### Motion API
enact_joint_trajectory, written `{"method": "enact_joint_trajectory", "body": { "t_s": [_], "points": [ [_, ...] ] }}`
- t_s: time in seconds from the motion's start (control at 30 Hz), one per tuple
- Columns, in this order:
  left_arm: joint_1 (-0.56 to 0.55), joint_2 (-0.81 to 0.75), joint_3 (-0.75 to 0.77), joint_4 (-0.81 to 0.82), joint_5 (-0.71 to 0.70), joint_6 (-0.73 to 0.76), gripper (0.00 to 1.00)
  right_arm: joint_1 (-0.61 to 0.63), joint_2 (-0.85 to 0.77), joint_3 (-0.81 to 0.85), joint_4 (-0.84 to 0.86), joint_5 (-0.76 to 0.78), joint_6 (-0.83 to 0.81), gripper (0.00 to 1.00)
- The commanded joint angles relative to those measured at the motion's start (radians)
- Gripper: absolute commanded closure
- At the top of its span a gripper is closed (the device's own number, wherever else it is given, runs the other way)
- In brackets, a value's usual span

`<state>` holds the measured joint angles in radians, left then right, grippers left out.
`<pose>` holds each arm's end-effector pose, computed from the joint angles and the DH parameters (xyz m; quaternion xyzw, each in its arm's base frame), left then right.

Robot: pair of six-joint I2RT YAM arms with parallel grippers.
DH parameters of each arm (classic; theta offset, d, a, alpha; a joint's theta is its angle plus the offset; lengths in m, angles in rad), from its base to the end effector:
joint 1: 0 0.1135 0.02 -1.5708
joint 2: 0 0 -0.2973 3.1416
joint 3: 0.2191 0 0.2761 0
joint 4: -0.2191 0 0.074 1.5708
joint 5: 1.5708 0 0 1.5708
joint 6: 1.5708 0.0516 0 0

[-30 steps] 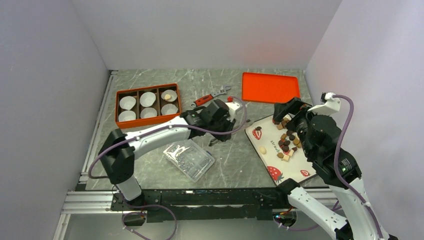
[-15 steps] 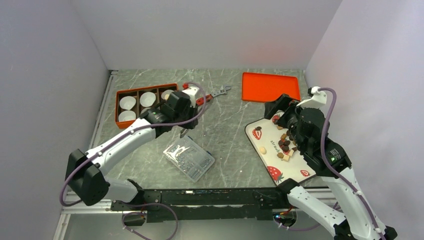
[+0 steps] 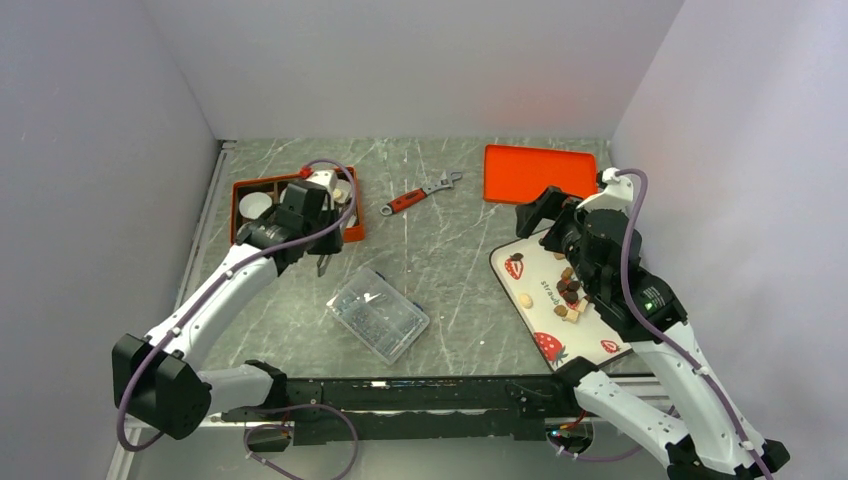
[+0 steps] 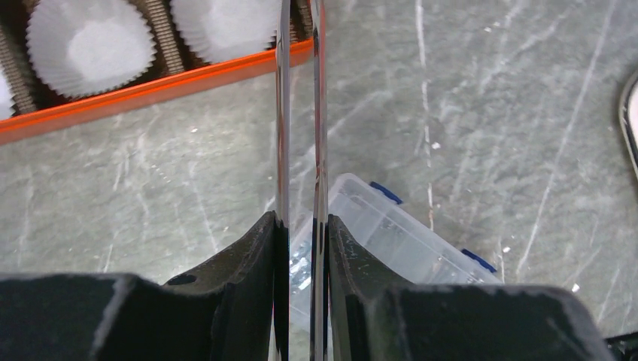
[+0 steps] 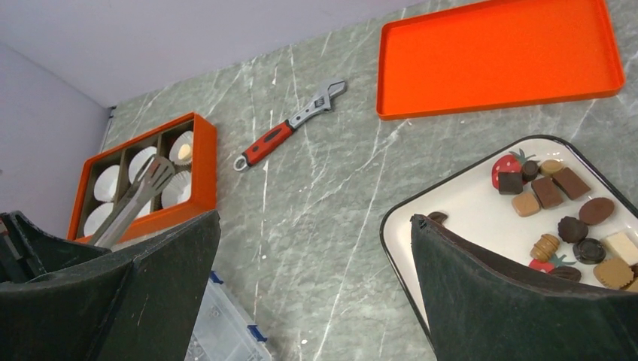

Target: Pack the chocolate

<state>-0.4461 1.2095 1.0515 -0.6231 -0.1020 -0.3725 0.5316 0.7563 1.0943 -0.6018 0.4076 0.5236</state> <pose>0.2544 -0.1159 0.3202 0.0143 0.9220 -0.1097 0.3712 0.1442 0.0611 0.4319 0.1199 0.7780 0.1609 0.5953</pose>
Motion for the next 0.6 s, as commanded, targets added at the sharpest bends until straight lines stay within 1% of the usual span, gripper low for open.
{"method": "enact_joint_trajectory", "body": {
  "t_s": [0.0,0.3,0.57],
  "points": [
    [0.065,-0.01,0.0,-0.005,0.014,-0.02,0.72,-0.004,0.001,-0.01,0.061,-0.023,-0.013,0.0],
    [0.122,0.077,0.026,-0.003,0.048,-0.014,0.72,-0.004,0.008,-0.015,0.068,-0.029,-0.011,0.0],
    [0.142,0.105,0.013,0.008,0.057,-0.019,0.7,-0.003,0.002,-0.015,0.061,-0.024,-0.014,0.0]
  ]
}}
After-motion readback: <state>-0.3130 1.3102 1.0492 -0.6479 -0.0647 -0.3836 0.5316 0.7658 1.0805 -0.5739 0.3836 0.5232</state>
